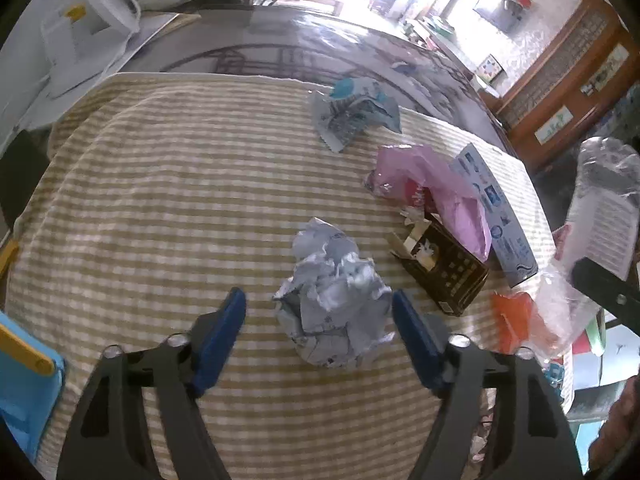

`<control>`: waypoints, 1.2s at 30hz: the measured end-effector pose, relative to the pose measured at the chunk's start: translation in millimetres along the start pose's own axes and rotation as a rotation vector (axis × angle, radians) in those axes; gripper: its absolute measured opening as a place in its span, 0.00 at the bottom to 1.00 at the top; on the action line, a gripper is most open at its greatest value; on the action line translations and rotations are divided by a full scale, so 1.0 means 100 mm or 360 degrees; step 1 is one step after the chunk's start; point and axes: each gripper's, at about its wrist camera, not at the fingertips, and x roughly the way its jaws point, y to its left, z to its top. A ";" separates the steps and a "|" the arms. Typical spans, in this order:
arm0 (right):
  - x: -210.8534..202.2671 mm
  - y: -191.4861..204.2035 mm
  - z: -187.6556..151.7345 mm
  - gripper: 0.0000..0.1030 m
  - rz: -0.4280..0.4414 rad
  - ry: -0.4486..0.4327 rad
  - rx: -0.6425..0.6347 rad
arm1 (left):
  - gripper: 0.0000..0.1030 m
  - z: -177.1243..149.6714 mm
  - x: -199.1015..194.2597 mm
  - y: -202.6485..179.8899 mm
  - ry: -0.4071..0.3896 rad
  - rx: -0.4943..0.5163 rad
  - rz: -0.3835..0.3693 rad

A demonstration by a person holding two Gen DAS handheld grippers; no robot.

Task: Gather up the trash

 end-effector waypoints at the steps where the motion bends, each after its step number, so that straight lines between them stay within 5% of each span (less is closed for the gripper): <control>1: -0.03 0.01 -0.02 0.47 0.0006 -0.0005 -0.0003 | 0.50 -0.01 -0.01 0.00 0.0004 0.0003 0.0007; 12: -0.49 0.08 -0.07 0.39 -0.0021 -0.0178 -0.0070 | 0.45 -0.11 -0.60 -0.35 -0.0199 0.0116 -0.0079; 16: -0.37 0.01 -0.11 0.40 -0.0020 -0.0110 -0.0037 | 0.45 -0.14 -0.75 -0.41 -0.0246 0.0119 -0.0084; 23: 0.25 0.15 -0.20 0.65 -0.0067 0.0118 -0.0180 | 0.45 -0.28 -0.97 -0.27 -0.0312 0.0063 -0.0004; 29: 0.63 0.50 -0.33 0.69 -0.0012 0.0251 -0.0318 | 0.45 -0.39 -1.20 0.08 -0.0358 -0.0061 0.0094; 36: 0.80 0.63 -0.23 0.69 -0.0104 0.0244 -0.0412 | 0.46 -0.54 -1.33 0.43 -0.0362 -0.0195 0.0173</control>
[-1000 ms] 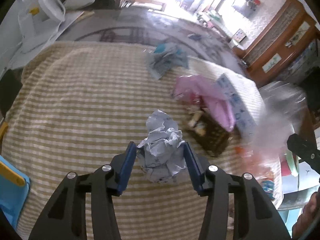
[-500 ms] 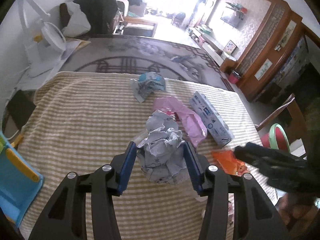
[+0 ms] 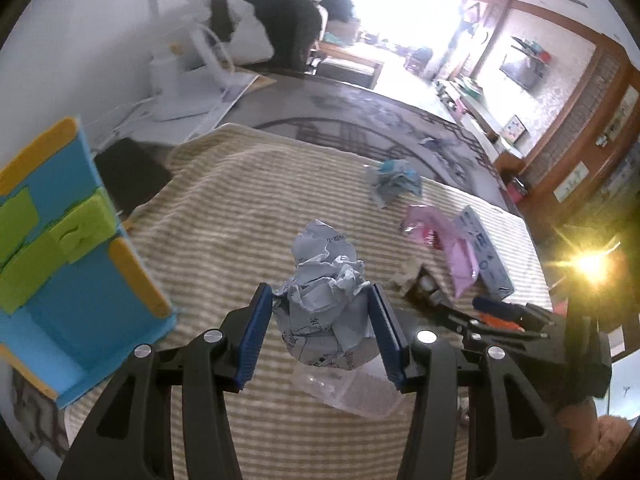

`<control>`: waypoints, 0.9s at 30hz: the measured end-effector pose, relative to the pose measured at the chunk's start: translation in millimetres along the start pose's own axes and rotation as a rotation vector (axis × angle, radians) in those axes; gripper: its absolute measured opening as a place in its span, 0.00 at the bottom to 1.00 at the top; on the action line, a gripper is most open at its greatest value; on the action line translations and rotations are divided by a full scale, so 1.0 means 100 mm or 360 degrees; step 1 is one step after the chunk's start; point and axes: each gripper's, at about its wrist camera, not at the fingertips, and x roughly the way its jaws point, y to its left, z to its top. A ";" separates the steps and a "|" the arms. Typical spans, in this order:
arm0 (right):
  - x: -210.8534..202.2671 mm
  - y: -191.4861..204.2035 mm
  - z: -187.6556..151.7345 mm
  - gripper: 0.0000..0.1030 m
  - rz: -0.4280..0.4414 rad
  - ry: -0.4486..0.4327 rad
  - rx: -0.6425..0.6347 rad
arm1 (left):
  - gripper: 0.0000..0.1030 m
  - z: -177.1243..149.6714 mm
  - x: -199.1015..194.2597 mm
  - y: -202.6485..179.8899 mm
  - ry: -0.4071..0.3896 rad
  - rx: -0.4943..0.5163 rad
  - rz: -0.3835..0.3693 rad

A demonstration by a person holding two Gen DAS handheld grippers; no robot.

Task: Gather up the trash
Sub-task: 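Grasp the brown cigarette box with the right gripper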

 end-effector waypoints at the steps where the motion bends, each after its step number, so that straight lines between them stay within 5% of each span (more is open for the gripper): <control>1: 0.08 0.01 0.01 0.69 -0.0019 0.0036 -0.0025 | 0.46 -0.01 0.00 0.02 0.0003 -0.0006 0.0002; 4: 0.27 0.02 0.00 0.63 -0.0128 0.0099 -0.0054 | 0.46 -0.02 -0.02 0.01 0.0004 -0.0005 -0.0007; 6: 0.34 -0.02 0.00 0.31 -0.0121 0.0138 -0.0024 | 0.46 -0.03 -0.03 -0.02 0.0001 0.0017 -0.0016; 9: 0.21 -0.06 -0.01 0.12 -0.0091 0.0080 0.0004 | 0.46 -0.03 -0.03 -0.08 0.0006 0.0031 -0.0035; 19: -0.91 -0.30 -0.16 0.12 0.0024 -0.0356 0.0169 | 0.46 0.02 0.04 -0.51 0.0011 0.0170 -0.0150; 27: -1.55 -0.63 -0.34 0.12 -0.0050 -0.0586 0.0306 | 0.46 0.02 0.07 -1.06 0.0027 0.0323 -0.0265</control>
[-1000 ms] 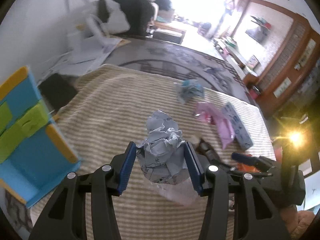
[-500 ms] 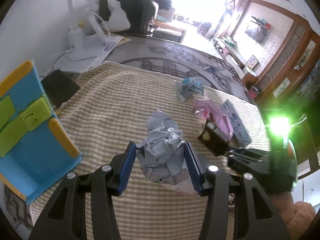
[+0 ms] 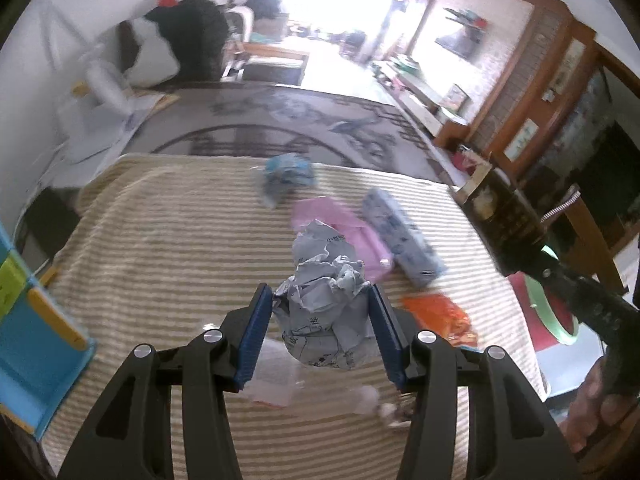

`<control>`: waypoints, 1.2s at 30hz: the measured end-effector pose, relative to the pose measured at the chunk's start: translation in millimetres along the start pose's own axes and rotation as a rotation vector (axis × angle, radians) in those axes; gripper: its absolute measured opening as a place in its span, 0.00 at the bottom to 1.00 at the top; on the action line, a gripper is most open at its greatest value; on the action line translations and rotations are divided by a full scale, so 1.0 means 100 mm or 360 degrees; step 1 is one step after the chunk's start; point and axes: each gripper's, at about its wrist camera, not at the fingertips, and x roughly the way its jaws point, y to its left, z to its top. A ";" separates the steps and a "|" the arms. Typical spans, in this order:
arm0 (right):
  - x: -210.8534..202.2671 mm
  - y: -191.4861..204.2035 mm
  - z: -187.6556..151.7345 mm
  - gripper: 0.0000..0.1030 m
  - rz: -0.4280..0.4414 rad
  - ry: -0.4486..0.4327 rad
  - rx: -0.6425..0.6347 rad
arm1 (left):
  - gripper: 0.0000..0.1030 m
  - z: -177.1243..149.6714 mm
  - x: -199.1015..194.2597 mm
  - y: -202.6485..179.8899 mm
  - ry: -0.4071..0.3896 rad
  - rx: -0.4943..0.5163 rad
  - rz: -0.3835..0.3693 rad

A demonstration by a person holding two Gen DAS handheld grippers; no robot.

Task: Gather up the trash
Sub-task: 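Carry both items over the bucket and open the left gripper to drop the paper wad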

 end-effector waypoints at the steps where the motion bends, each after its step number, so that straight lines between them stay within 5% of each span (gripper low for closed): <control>1: -0.06 -0.07 0.00 0.12 -0.0012 -0.0020 0.0015 | 0.46 0.01 0.01 -0.08 -0.0001 0.0019 -0.0013; 36: -1.00 -2.15 -0.13 0.12 -0.0110 -0.0122 0.0174 | 0.46 -0.21 0.47 -2.37 0.0071 0.0223 -0.0078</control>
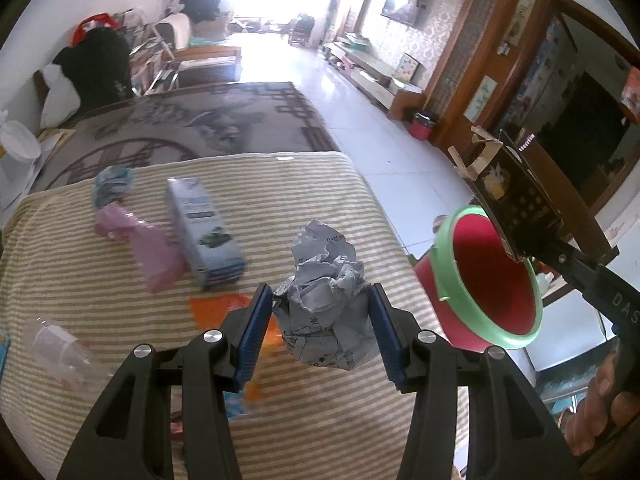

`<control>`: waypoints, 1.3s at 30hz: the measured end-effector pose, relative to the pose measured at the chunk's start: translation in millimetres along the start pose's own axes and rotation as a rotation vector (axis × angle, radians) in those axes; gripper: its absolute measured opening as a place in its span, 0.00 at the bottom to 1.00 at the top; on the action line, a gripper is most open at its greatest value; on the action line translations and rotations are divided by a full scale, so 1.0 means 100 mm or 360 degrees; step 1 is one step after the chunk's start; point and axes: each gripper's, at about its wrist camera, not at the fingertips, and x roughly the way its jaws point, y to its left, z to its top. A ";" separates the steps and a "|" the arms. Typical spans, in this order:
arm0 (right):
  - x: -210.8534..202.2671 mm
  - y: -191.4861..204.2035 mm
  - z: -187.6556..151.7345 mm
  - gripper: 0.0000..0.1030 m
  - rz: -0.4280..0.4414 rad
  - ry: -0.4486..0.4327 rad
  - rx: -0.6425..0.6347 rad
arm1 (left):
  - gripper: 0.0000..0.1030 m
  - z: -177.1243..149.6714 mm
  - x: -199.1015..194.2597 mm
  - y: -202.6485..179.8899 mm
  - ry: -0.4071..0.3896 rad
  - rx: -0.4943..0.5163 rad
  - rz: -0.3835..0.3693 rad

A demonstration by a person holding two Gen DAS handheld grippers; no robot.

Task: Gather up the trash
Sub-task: 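Carry both items over the bucket and open the left gripper to drop the paper wad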

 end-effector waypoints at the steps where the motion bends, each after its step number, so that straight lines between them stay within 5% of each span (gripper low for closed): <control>1: -0.01 -0.06 0.01 0.12 -0.0005 -0.0001 0.0008 | 0.46 0.00 0.02 -0.05 0.0003 0.0008 -0.0005; 17: -0.24 -1.05 -0.05 0.12 -0.0132 -0.0045 0.0236 | 0.46 0.14 0.42 -1.01 0.0115 0.0233 -0.0083; 32: -0.54 -2.11 -0.31 0.12 -0.0368 -0.0077 0.0600 | 0.46 0.18 1.23 -2.27 0.0377 0.0582 -0.0311; 39: -0.57 -2.29 -0.35 0.12 -0.0409 -0.0079 0.0671 | 0.74 0.19 1.35 -2.47 0.0410 0.0580 -0.0318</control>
